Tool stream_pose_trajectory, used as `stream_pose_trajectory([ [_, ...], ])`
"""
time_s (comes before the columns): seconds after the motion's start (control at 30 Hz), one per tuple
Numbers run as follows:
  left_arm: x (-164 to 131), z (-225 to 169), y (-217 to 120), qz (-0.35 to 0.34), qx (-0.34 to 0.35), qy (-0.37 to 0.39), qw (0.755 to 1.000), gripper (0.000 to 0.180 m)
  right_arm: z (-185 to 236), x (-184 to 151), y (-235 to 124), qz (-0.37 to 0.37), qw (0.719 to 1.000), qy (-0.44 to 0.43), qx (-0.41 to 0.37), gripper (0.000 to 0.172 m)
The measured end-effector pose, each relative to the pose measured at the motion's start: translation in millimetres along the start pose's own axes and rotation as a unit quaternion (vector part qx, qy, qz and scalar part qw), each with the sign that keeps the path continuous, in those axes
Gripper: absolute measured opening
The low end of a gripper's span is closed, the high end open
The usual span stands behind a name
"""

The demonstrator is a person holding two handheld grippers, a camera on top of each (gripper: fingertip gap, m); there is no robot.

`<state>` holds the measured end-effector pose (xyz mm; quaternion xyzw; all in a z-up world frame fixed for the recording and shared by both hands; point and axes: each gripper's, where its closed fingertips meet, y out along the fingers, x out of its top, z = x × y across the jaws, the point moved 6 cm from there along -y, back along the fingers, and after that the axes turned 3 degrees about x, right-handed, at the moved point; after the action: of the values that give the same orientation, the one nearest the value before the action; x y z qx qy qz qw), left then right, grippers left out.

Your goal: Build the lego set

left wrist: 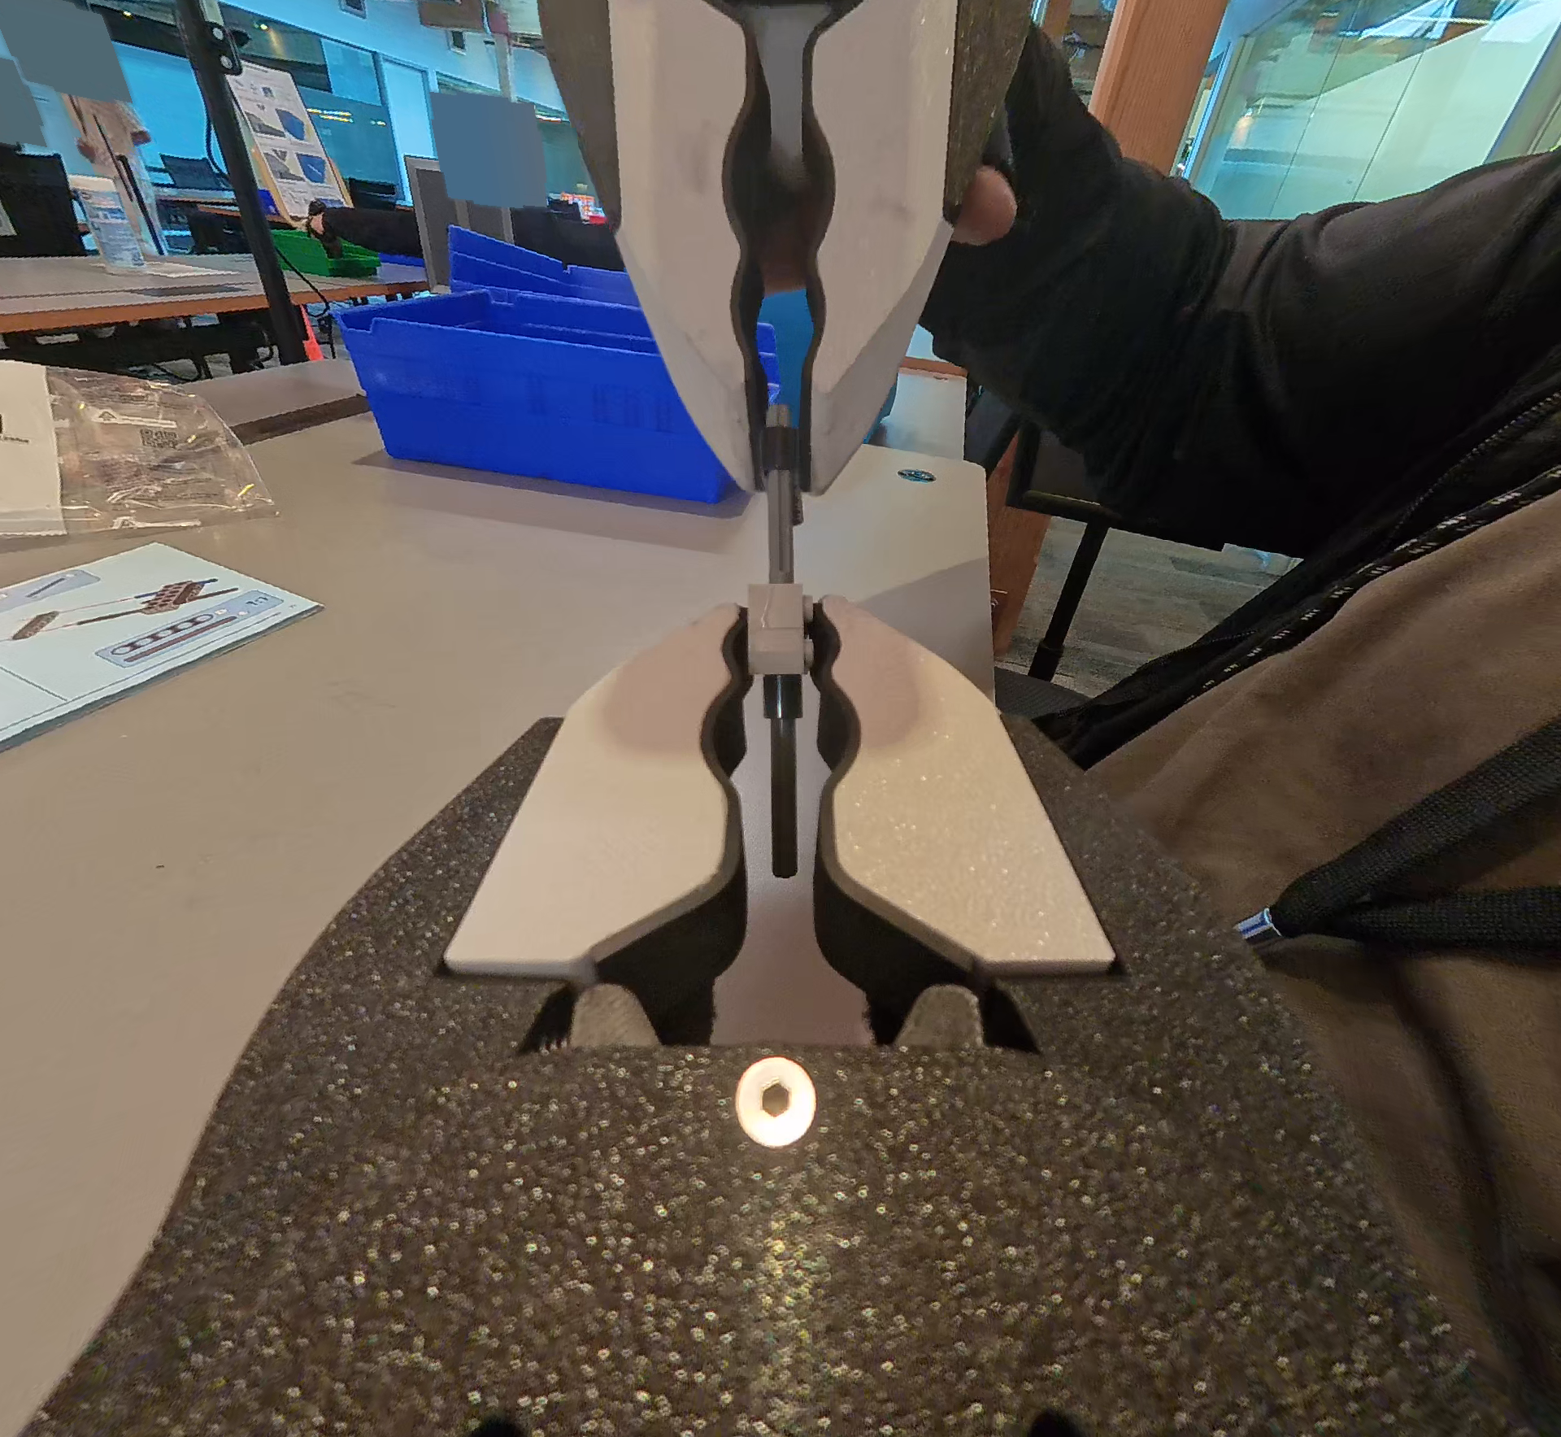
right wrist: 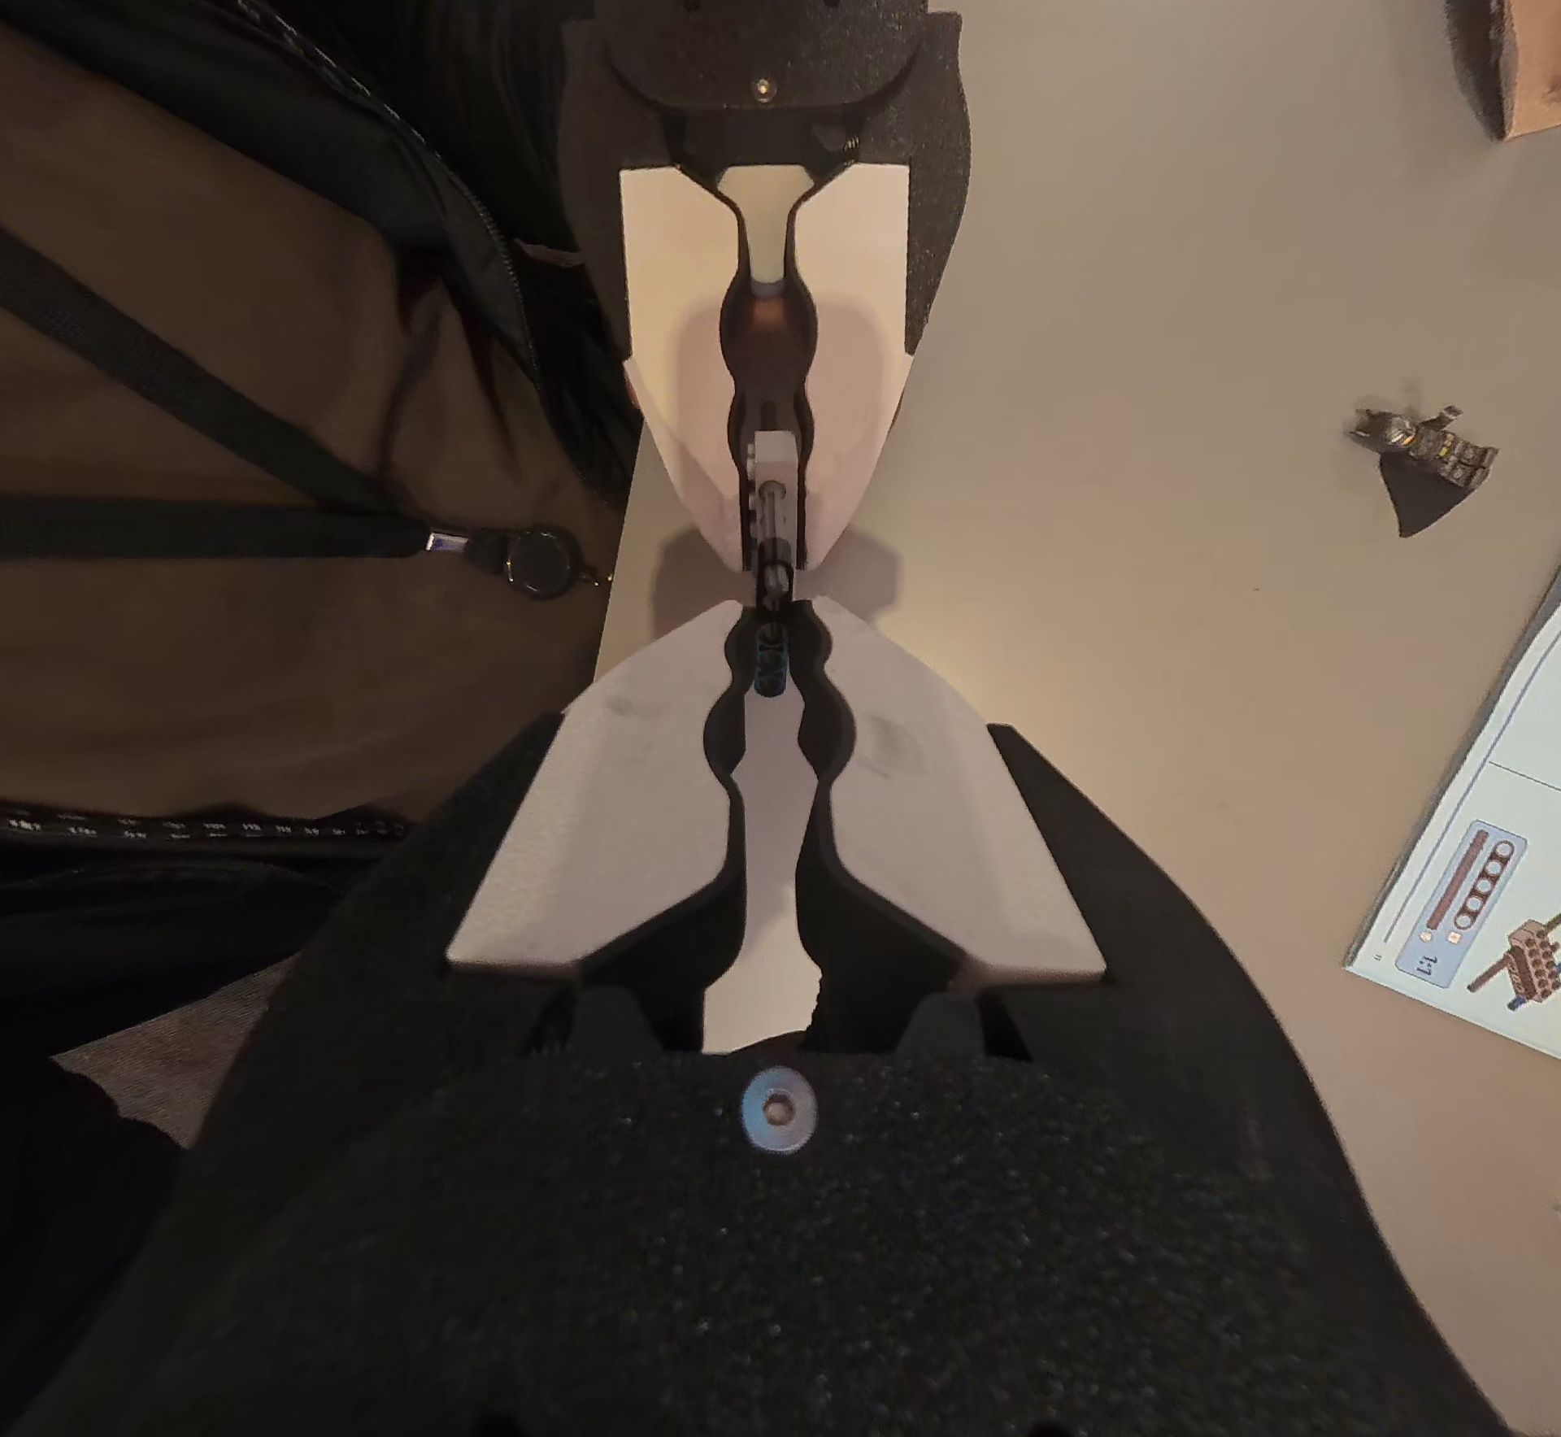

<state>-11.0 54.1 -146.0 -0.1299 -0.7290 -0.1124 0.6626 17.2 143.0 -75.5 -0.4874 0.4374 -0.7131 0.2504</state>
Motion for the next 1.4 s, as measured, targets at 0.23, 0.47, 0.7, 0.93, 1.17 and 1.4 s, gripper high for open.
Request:
stream_pose_trajectory([
  [0.23, -0.2, -0.2, 0.4, 0.002, 0.001, 0.001, 1.0, 0.012, -0.6, 0.3, 6.6, 0.002, 1.0, -0.001, 0.001, 0.008],
  [0.47, 0.7, 1.8, -1.1, -0.007, 0.001, -0.009, 1.0, 0.012, -2.9, 1.7, 6.8, -0.014, 1.0, 0.0, -0.006, 0.008],
  [0.7, 3.1, 5.8, -4.6, -0.033, 0.002, -0.031, 0.999, 0.012, -7.7, 0.5, 7.4, -0.023, 0.998, -0.011, -0.059, 0.024],
  [0.93, 6.6, 14.7, -11.4, -0.066, 0.018, -0.062, 0.996, 0.012, -7.6, -3.6, -6.2, -0.096, 0.971, -0.061, -0.213, 0.035],
  [1.17, 10.2, 18.6, -11.3, -0.114, 0.022, -0.105, 0.988, 0.012, 13.4, -4.0, 12.9, -0.099, 0.878, -0.159, -0.44, 0.052],
  [1.4, 14.2, 16.6, -13.2, -0.151, -0.009, -0.129, 0.98, 0.012, 21.1, -3.6, 30.8, -0.094, 0.841, -0.198, -0.494, 0.06],
])
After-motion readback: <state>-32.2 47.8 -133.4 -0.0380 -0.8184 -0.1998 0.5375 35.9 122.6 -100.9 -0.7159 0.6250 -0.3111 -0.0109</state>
